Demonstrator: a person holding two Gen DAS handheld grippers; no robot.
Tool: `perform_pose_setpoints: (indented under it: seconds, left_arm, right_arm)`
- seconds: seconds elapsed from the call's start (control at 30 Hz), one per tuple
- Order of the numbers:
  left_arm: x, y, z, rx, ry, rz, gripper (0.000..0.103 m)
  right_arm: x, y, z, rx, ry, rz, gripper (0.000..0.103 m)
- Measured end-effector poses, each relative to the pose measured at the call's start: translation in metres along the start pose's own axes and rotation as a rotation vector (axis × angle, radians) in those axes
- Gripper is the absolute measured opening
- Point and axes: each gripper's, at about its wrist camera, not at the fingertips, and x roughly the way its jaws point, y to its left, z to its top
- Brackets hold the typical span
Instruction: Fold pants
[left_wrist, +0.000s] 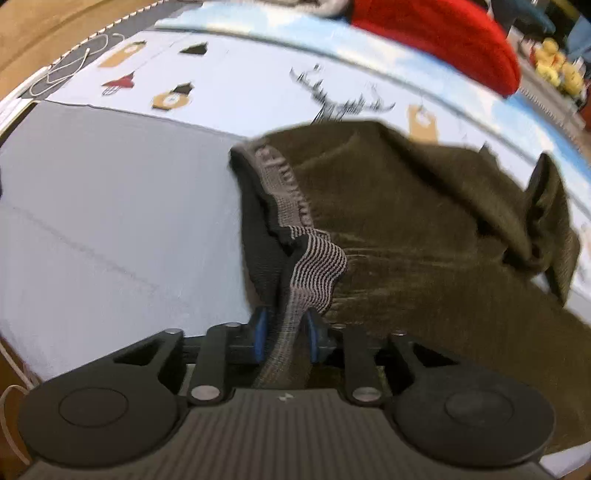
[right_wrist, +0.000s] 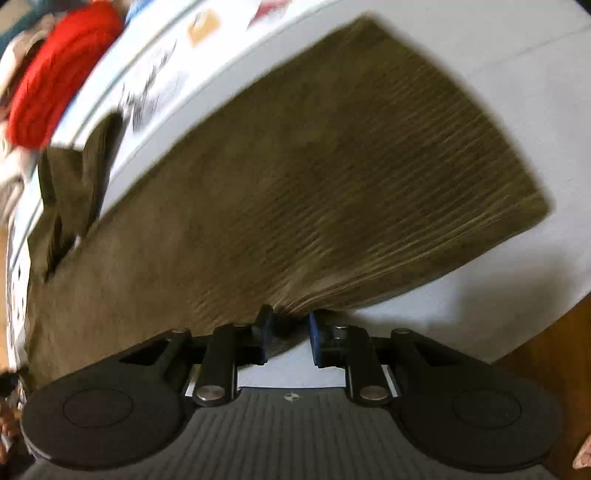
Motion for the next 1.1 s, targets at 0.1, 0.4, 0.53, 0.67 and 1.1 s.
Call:
perform_pose_setpoints:
  seconds: [0.1, 0.4, 0.53, 0.67, 1.1]
  left_arm:
    - [0.004, -0.005, -0.001, 0.029, 0.016, -0.020, 0.063]
    - [0.032, -0.005, -0.002, 0.032, 0.135, 0.058, 0.068]
    - [0.038, -0.008, -0.004, 0.048, 0.154, 0.055, 0.056]
    - [0.034, -0.012, -0.007, 0.104, 0.125, 0.103, 0.020]
    - [0.007, -0.031, -0.003, 0.189, 0.028, 0.089, 0.021]
  right_arm:
    - [-0.026, -0.042, 0.010, 0.177, -0.146, -0.074, 0.024]
    - [-0.030, -0.110, 0.019, 0.448, -0.247, -0.207, 0.046]
    - [-0.028, -0.106, 0.026, 0.423, -0.268, -0.248, 0.027]
    - [-0.033, -0.097, 0.022, 0.409, -0.316, -0.270, 0.017]
    - [-0.053, -0.075, 0.032, 0.353, -0.427, -0.493, 0.025]
